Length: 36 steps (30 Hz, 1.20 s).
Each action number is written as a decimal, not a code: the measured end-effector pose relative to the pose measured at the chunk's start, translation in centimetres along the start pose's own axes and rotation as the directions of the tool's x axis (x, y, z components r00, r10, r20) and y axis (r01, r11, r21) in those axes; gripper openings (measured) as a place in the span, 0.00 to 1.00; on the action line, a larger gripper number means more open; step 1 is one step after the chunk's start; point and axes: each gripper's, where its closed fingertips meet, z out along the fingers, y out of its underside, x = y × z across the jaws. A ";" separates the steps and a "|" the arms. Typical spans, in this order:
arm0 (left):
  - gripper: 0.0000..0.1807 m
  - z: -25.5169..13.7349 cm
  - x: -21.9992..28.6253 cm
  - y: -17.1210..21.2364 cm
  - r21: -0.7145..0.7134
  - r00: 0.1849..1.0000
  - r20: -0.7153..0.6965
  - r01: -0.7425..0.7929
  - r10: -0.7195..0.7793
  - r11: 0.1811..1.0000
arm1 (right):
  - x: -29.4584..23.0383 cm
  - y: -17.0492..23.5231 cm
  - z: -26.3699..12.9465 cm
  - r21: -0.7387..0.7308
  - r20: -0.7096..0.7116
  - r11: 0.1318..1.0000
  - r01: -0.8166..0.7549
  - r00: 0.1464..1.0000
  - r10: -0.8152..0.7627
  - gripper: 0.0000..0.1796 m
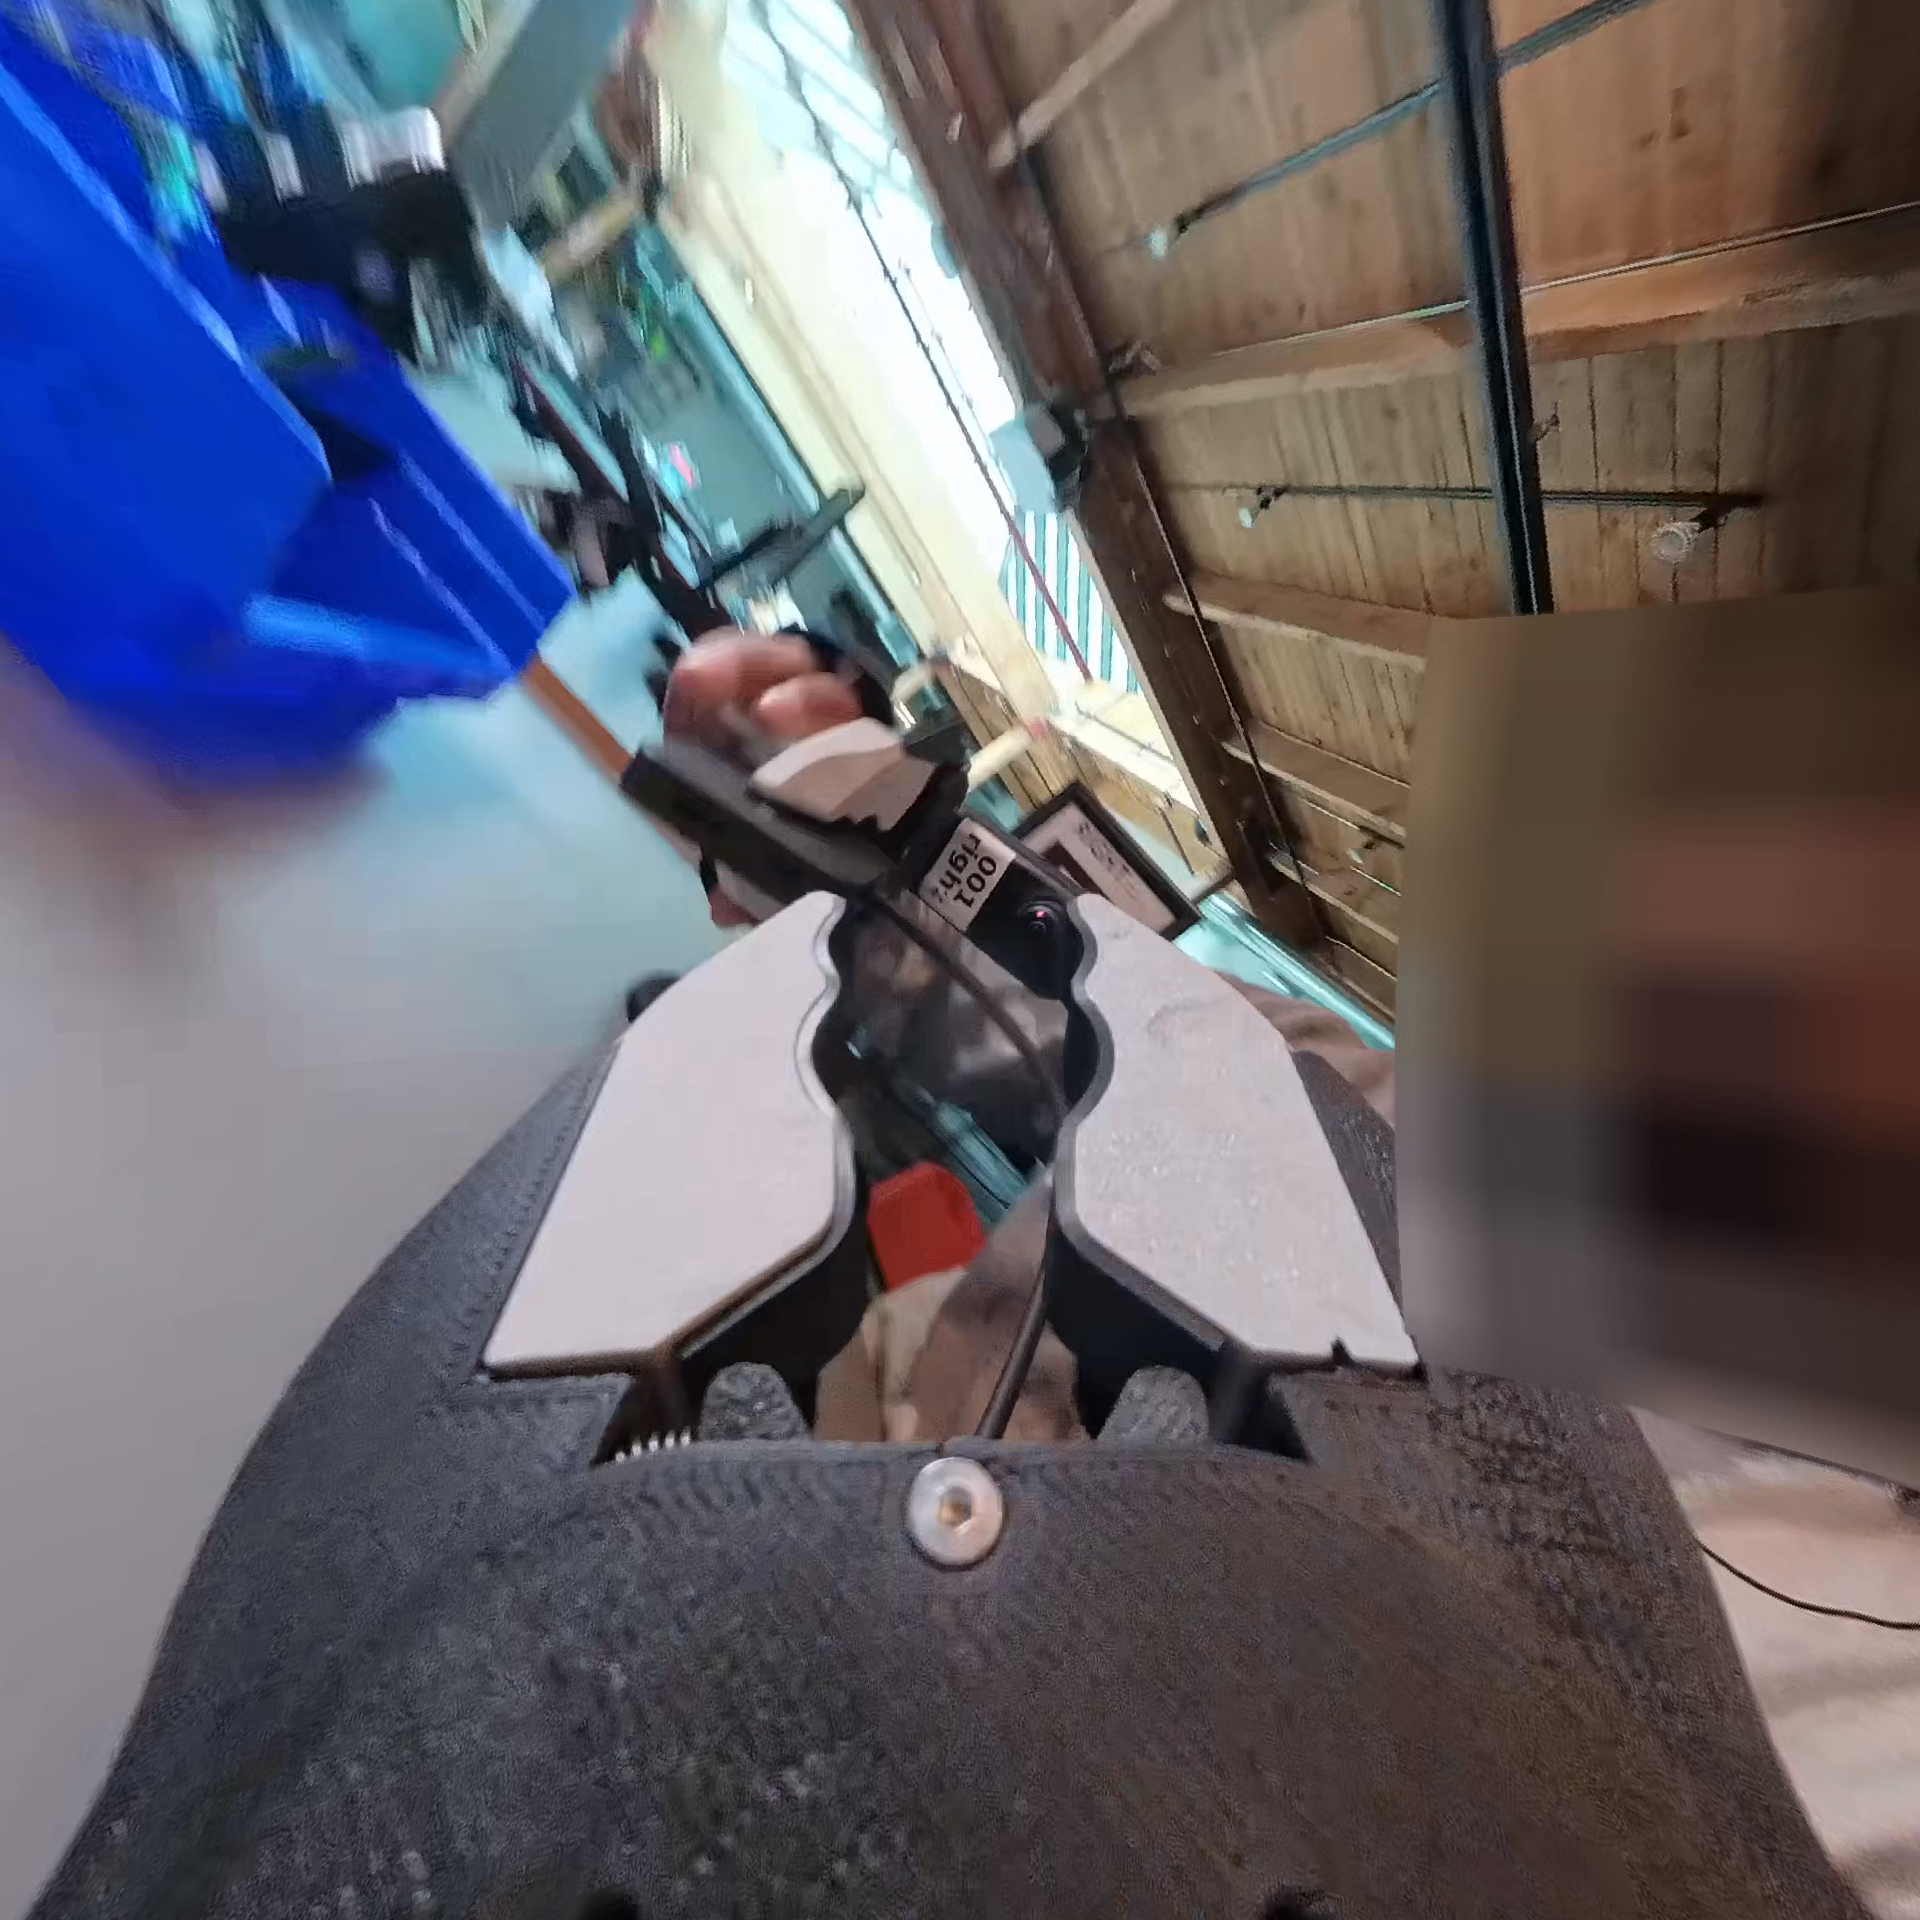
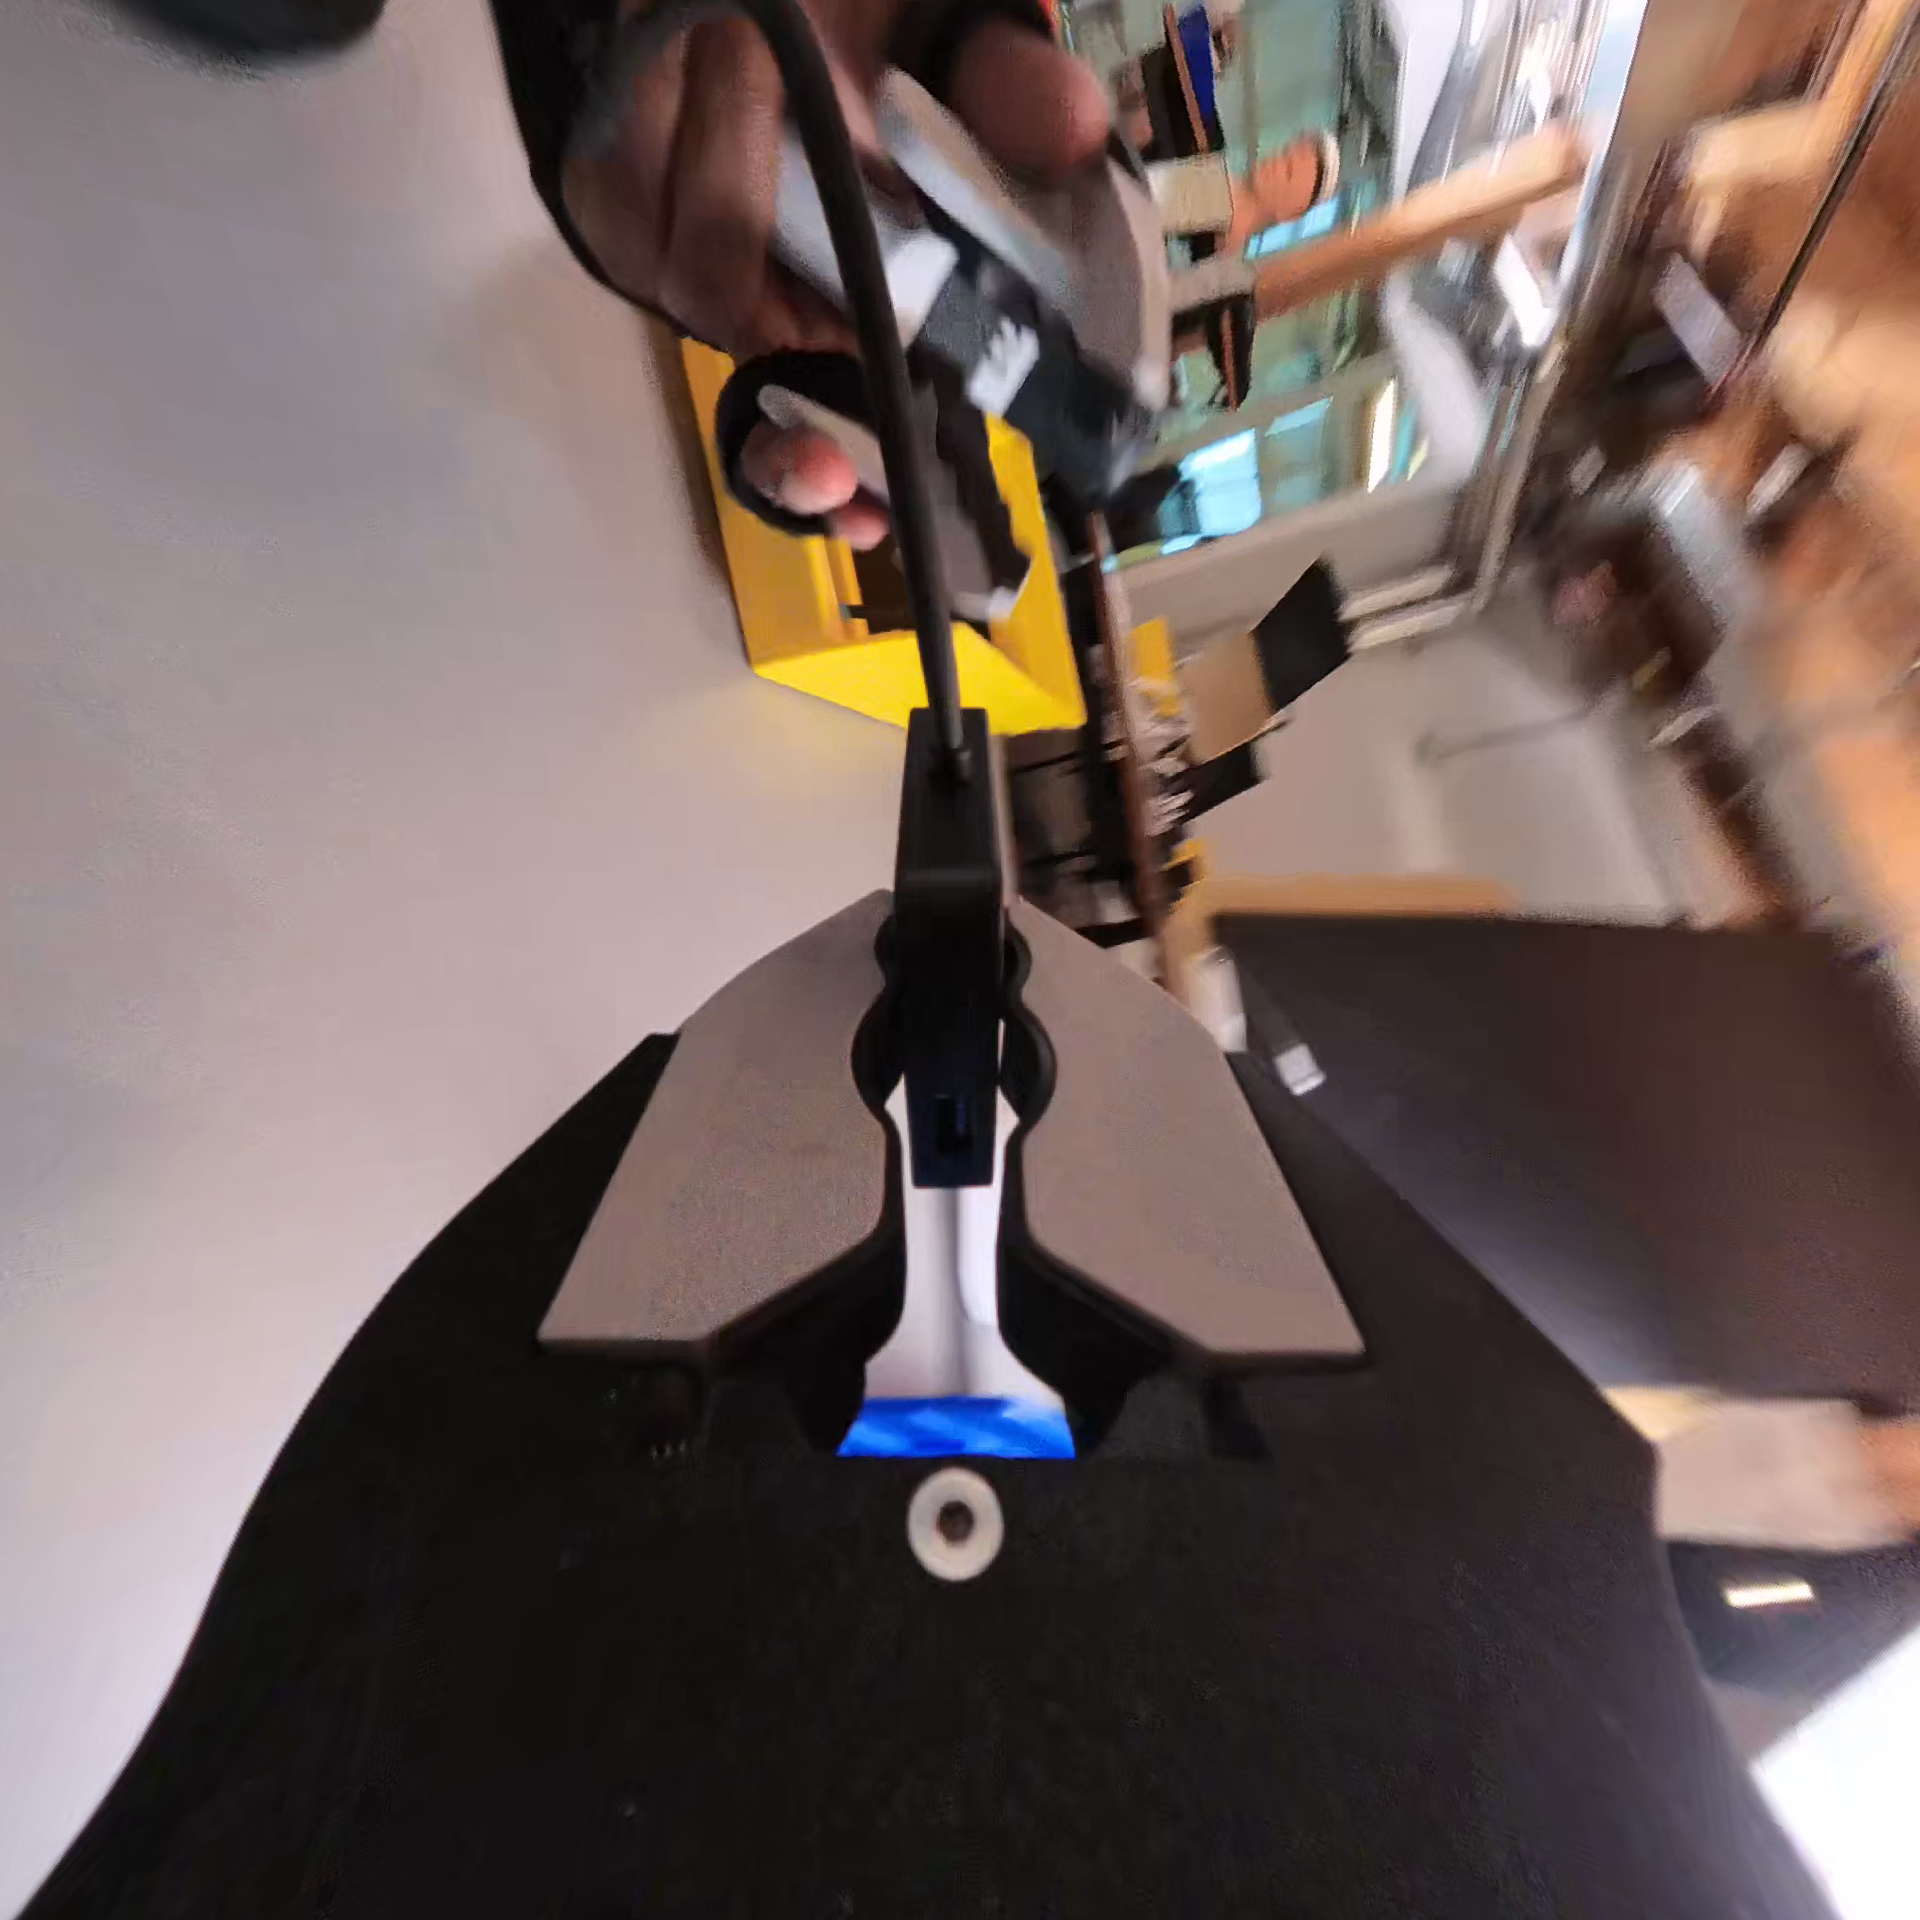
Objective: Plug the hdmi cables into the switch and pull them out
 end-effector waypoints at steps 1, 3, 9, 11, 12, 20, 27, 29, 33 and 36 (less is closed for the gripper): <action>0.21 -1.1 0.6 -1.4 0.051 0.997 0.019 -0.071 0.070 0.996 | 0.5 0.2 -0.6 0.035 0.011 0.982 -0.185 0.983 0.185 0.07; 0.19 -3.2 0.2 -3.2 0.099 0.970 0.134 -0.216 0.202 0.971 | 1.4 -0.5 -1.9 0.161 0.117 0.807 -0.568 0.823 0.555 0.07; 0.20 -0.5 -0.8 -0.2 -0.075 0.885 0.186 -0.421 0.427 0.904 | 4.6 -3.4 -3.4 0.335 0.570 -0.004 -0.942 0.199 0.797 0.07; 0.20 1.4 -0.5 1.6 -0.136 0.837 0.174 -0.502 0.519 0.854 | 4.4 -4.7 -3.0 0.311 0.660 -0.096 -0.946 0.142 0.738 0.07; 0.20 2.1 -0.2 2.2 -0.152 0.809 0.165 -0.544 0.564 0.825 | 4.1 -5.4 -2.6 0.296 0.690 -0.110 -0.949 0.133 0.712 0.08; 0.09 3.5 1.4 4.0 -0.202 0.663 0.146 -0.707 0.734 0.678 | 1.8 -7.5 -0.7 0.225 0.759 -0.129 -0.966 0.091 0.645 0.07; 0.08 3.1 0.2 4.0 -0.230 0.677 0.158 -0.682 0.719 0.694 | 0.1 -6.4 -0.2 0.214 0.647 0.084 -0.973 0.206 0.734 0.07; 0.08 3.0 -0.3 4.0 -0.244 0.677 0.164 -0.677 0.717 0.695 | -0.2 -6.0 -0.1 0.208 0.620 0.120 -0.971 0.226 0.751 0.08; 0.08 2.9 -1.2 4.0 -0.237 0.696 0.182 -0.655 0.695 0.717 | -0.4 -5.3 0.1 0.177 0.590 0.137 -0.975 0.217 0.777 0.07; 0.08 2.8 -2.1 4.1 -0.241 0.718 0.190 -0.626 0.669 0.741 | -0.8 -4.8 0.3 0.118 0.563 0.164 -0.979 0.202 0.801 0.07</action>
